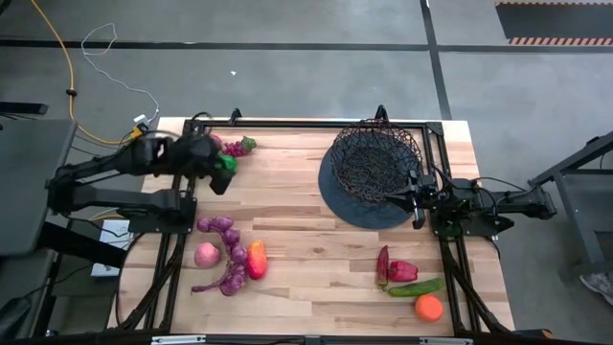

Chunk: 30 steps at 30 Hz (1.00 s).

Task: Build produce basket
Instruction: Put the lime into the wire basket

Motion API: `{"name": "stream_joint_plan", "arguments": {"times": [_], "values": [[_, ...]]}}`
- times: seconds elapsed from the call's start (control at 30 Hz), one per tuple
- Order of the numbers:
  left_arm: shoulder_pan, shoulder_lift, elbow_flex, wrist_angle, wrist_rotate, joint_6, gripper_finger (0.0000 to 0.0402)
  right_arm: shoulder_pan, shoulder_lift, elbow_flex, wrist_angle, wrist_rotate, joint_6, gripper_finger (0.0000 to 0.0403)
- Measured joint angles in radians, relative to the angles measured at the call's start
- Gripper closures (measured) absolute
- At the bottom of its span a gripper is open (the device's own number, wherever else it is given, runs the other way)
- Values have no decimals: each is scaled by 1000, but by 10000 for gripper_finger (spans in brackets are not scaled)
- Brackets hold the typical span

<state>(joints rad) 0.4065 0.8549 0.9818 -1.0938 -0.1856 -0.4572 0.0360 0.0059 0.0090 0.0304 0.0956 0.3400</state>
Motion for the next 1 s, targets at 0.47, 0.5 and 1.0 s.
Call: {"name": "stream_joint_plan", "arguments": {"times": [0.47,0.5,1.0], "values": [[277,488,83,-202,17,373,74,0,0,0,0,0,0,402],[286,521,83,-198,12,400,74,0,0,0,0,0,0,402],[334,826,83,-131,-166,597,74,0,0,0,0,0,0,402]]}}
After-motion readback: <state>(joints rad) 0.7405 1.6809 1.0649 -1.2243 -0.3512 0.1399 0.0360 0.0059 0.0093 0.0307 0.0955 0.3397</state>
